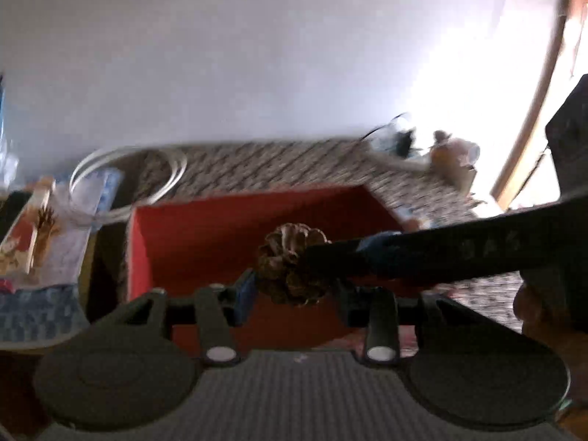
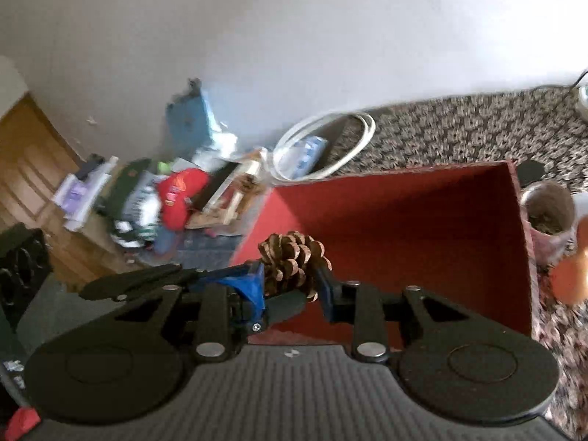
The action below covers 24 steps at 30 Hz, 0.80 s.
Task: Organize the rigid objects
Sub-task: 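Carry the pine cone into the red box and open the right gripper, then move the right gripper back to the clear tape roll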
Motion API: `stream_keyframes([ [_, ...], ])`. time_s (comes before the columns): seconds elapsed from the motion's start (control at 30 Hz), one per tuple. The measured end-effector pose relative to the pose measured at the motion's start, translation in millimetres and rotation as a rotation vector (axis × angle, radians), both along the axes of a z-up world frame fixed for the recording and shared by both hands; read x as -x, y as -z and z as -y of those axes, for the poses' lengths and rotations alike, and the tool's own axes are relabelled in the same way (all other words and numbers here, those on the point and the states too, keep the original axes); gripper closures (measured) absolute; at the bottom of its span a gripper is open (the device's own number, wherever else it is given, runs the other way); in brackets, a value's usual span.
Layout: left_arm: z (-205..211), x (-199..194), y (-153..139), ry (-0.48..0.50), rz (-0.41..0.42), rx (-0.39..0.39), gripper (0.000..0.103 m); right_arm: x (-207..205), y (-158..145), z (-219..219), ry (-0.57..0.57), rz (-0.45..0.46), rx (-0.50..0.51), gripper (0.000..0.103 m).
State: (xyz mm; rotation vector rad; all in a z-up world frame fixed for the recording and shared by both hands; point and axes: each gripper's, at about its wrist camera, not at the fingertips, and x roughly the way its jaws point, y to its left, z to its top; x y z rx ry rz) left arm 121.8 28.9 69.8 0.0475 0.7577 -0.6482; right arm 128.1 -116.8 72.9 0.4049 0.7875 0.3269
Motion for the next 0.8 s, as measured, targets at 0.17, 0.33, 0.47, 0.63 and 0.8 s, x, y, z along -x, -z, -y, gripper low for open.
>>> stream_keyframes([
  [0.17, 1.7, -50.0, 46.2, -0.097, -0.100, -0.094, 0.066, -42.2, 44.1, 9.5, -0.019, -0.117, 0.032, 0.090],
  [0.33, 2.9, -77.6, 48.7, -0.175, -0.108, -0.158, 0.066, -71.6, 62.3, 14.4, -0.011, -0.179, 0.007, 0.090],
  [0.47, -0.5, -74.6, 41.1, -0.200, -0.064, -0.161, 0.043, -84.0, 74.8, 23.1, -0.003, -0.204, -0.077, 0.084],
  [0.63, -1.7, -68.5, 36.2, -0.203, -0.075, -0.174, 0.040, -76.8, 78.8, 31.8, 0.019, -0.205, -0.058, 0.084],
  [0.8, 2.6, -47.7, 26.6, -0.207, -0.056, -0.169, 0.038, -72.7, 88.0, 44.6, 0.053, -0.222, -0.029, 0.083],
])
